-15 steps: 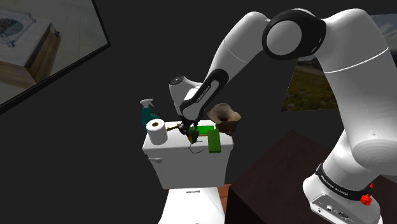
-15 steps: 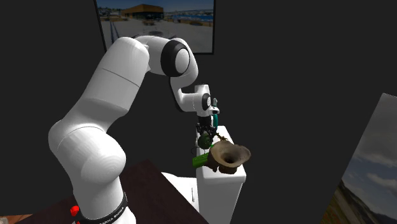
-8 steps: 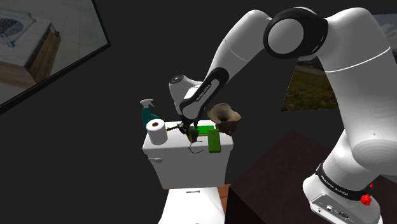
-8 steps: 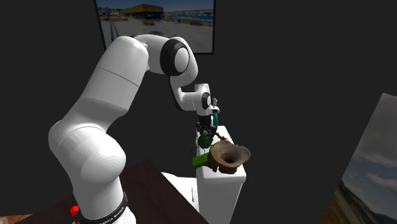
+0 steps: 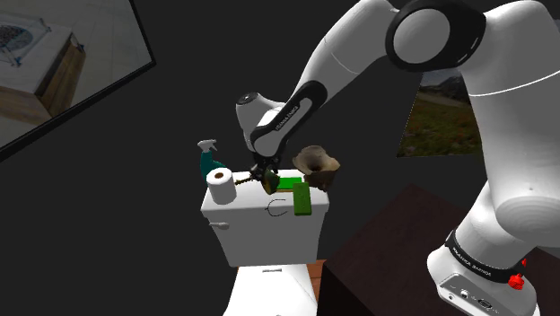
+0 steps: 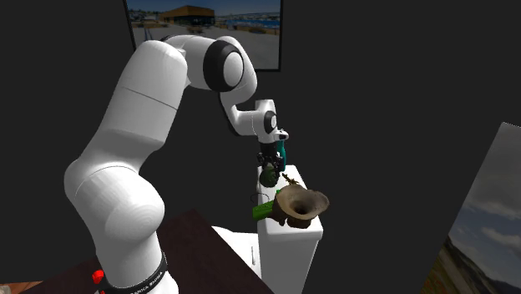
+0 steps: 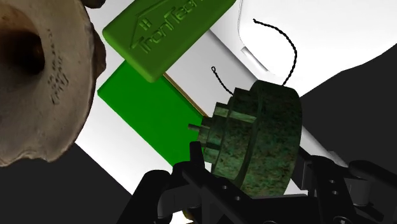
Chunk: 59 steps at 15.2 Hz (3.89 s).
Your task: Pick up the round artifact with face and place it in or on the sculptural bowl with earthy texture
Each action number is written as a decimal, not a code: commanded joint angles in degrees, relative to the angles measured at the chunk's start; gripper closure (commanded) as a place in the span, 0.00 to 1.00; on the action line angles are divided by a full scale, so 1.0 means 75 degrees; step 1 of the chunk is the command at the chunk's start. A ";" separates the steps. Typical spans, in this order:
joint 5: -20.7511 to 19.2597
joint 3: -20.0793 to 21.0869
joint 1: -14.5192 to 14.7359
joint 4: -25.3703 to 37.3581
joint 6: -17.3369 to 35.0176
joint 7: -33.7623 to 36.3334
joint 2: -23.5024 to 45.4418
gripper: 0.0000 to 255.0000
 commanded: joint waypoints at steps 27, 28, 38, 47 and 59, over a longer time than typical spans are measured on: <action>0.0692 0.0358 -0.0213 0.0435 -0.2101 -0.0682 -0.1742 1.00; 0.0713 0.0366 -0.0216 0.0476 -0.2185 -0.0704 -0.1787 1.00; 0.0999 0.0118 -0.0906 -0.0552 -0.2112 -0.1730 -0.2935 1.00; 0.1207 -0.0474 -0.1766 -0.1665 -0.1775 -0.3233 -0.3965 1.00; 0.0962 -0.0515 -0.1764 -0.2186 -0.0653 -0.2948 -0.3339 1.00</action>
